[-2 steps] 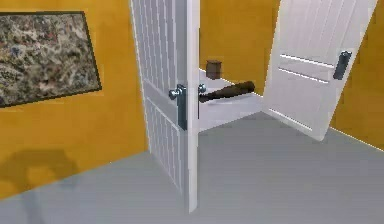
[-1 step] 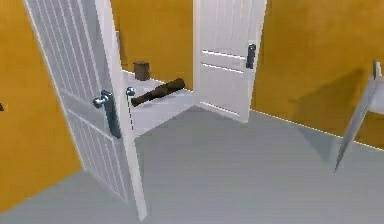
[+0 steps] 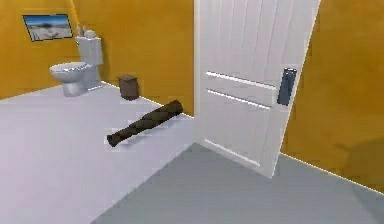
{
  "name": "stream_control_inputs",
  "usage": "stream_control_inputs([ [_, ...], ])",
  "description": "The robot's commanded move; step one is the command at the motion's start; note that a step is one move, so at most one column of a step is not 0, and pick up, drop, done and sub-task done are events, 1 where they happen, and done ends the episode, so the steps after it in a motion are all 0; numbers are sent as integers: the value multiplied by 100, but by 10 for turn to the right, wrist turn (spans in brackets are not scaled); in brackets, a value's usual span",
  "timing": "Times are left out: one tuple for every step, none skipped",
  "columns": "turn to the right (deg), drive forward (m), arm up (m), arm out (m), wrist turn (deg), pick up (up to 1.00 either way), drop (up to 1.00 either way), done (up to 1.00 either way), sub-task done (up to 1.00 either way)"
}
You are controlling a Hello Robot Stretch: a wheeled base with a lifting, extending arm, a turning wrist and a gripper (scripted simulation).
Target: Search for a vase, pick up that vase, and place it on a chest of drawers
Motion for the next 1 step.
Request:
stream_control_inputs([
  [90, 0, 0, 0, 0, 0, 0, 0, 0],
])
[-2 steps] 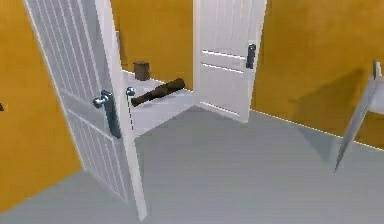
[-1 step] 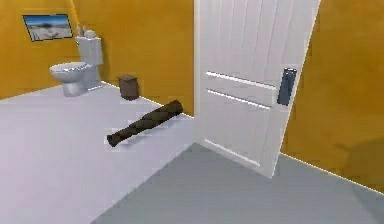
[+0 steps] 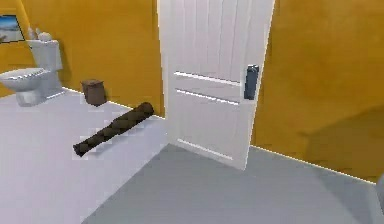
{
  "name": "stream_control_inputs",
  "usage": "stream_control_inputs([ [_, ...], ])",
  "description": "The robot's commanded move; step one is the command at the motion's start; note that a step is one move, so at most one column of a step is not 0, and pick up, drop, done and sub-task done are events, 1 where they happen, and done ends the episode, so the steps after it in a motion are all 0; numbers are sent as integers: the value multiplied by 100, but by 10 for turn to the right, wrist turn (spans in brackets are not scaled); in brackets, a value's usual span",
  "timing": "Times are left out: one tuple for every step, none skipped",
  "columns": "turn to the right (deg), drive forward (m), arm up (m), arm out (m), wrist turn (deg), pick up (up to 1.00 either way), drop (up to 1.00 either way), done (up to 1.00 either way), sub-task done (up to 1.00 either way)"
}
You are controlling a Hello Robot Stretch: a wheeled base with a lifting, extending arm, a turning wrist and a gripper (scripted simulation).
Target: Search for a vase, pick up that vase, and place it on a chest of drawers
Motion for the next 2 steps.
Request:
stream_control_inputs([
  [0, 30, 0, 0, 0, 0, 0, 0, 0],
  [-450, 0, 0, 0, 0, 0, 0, 0, 0],
])
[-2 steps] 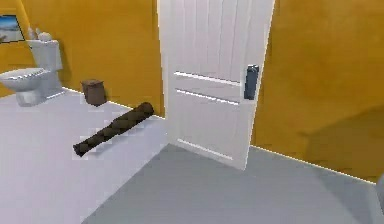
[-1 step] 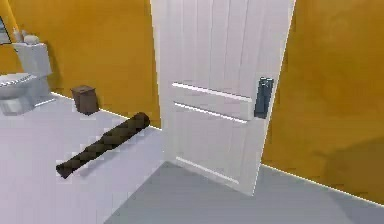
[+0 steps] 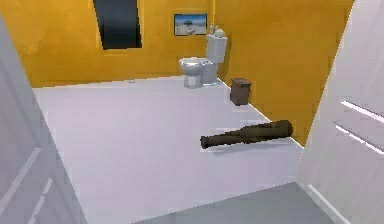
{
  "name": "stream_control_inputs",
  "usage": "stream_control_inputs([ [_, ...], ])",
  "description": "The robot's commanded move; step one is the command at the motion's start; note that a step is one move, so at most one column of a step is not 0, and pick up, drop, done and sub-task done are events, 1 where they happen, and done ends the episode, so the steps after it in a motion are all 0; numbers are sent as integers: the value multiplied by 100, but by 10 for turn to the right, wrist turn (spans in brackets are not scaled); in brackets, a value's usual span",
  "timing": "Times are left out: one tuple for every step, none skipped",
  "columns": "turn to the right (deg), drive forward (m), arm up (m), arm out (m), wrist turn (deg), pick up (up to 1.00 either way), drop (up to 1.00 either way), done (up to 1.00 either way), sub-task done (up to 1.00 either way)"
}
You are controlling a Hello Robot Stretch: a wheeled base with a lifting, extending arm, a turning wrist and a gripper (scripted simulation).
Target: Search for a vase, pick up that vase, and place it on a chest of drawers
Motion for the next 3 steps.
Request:
stream_control_inputs([
  [-150, 0, 0, 0, 0, 0, 0, 0, 0],
  [0, 100, 0, 0, 0, 0, 0, 0, 0],
  [0, 30, 0, 0, 0, 0, 0, 0, 0],
])
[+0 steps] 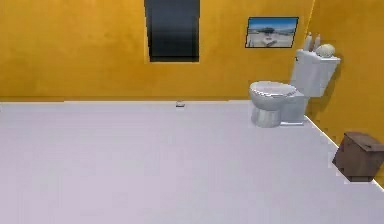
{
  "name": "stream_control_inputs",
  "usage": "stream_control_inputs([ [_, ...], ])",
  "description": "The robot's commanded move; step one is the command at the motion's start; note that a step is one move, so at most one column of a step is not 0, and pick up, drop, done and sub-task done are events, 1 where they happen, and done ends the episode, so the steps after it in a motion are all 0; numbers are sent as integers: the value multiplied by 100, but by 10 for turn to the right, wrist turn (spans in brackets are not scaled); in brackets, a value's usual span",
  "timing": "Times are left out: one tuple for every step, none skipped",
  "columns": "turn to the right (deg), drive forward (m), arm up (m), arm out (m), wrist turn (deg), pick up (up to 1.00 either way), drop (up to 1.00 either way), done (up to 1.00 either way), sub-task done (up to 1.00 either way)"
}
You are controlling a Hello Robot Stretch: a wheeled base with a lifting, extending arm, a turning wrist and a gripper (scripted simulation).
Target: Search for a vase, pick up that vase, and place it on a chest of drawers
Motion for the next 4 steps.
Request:
stream_control_inputs([
  [-390, 0, 0, 0, 0, 0, 0, 0, 0],
  [0, 40, 0, 0, 0, 0, 0, 0, 0],
  [-450, 0, 0, 0, 0, 0, 0, 0, 0],
  [-180, 0, 0, 0, 0, 0, 0, 0, 0],
])
